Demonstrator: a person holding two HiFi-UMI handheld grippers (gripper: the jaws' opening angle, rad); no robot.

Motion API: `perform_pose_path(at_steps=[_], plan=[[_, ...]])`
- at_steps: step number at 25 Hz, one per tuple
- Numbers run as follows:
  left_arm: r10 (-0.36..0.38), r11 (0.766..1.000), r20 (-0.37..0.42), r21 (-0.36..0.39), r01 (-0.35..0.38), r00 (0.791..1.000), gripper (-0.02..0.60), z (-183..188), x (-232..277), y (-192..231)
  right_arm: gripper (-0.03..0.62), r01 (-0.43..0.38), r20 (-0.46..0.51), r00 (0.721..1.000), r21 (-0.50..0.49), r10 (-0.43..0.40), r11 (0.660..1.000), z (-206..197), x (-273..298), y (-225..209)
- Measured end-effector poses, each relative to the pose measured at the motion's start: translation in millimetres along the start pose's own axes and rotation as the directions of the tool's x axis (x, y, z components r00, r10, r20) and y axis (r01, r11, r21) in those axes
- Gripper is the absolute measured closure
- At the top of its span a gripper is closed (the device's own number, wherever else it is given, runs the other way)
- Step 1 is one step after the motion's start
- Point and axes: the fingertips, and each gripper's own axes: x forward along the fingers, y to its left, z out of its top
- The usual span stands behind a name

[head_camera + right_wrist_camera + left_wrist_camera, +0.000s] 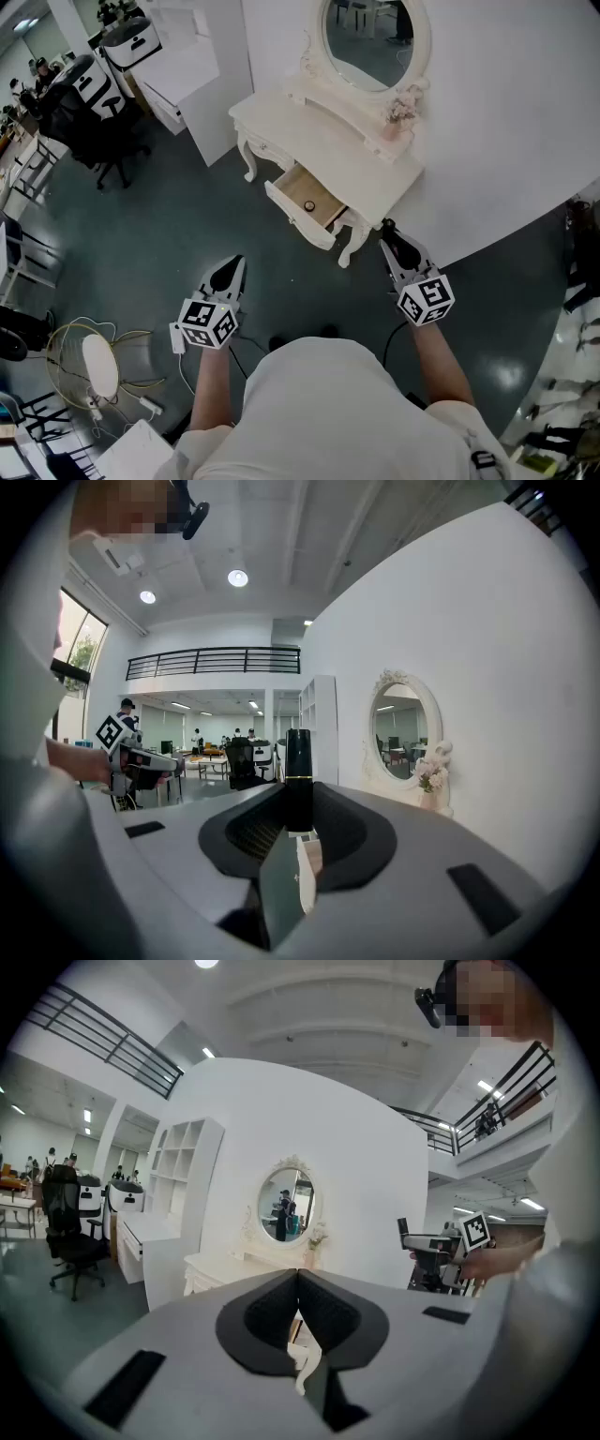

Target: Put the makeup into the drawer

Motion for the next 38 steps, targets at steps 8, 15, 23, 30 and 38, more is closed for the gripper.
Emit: perform_pose_path(at_steps=[8, 15, 23, 30, 38], plan=[[-0.001, 1.0, 0.003, -0.005, 0.001, 1.0, 0.565, -1, -2, -7, 0.49, -0.006, -0.006, 1.0, 0.002, 0.006, 1.0, -2, -6, 0], [0.003, 1.0, -0.008, -0.008, -0.003, 1.0, 0.565, -4, -2, -15, 0.49, -0.018, -0.01, 1.0, 0.032, 0.019, 0.999, -3, -11, -6], [0.039, 0.999, -0.023, -0.016, -0.039, 0.999, 0.565, -12, -2, -26, 0.49, -0.036, -0.008, 0.999, 0.054, 0.036, 0.998, -11, -16, -17], [0.07, 0.997, -0.028, -0.029, -0.07, 0.997, 0.565, -19, 10, -45, 0.49, -0.076, -0.017, 0.997, 0.045, 0.077, 0.996, -17, -17, -37], [0.092, 0.995, -0.022, -0.041, -0.093, 0.996, 0.565, -27, 32, -75, 0.49, -0.12, -0.03, 0.992, 0.027, 0.121, 0.992, -24, -19, -66]])
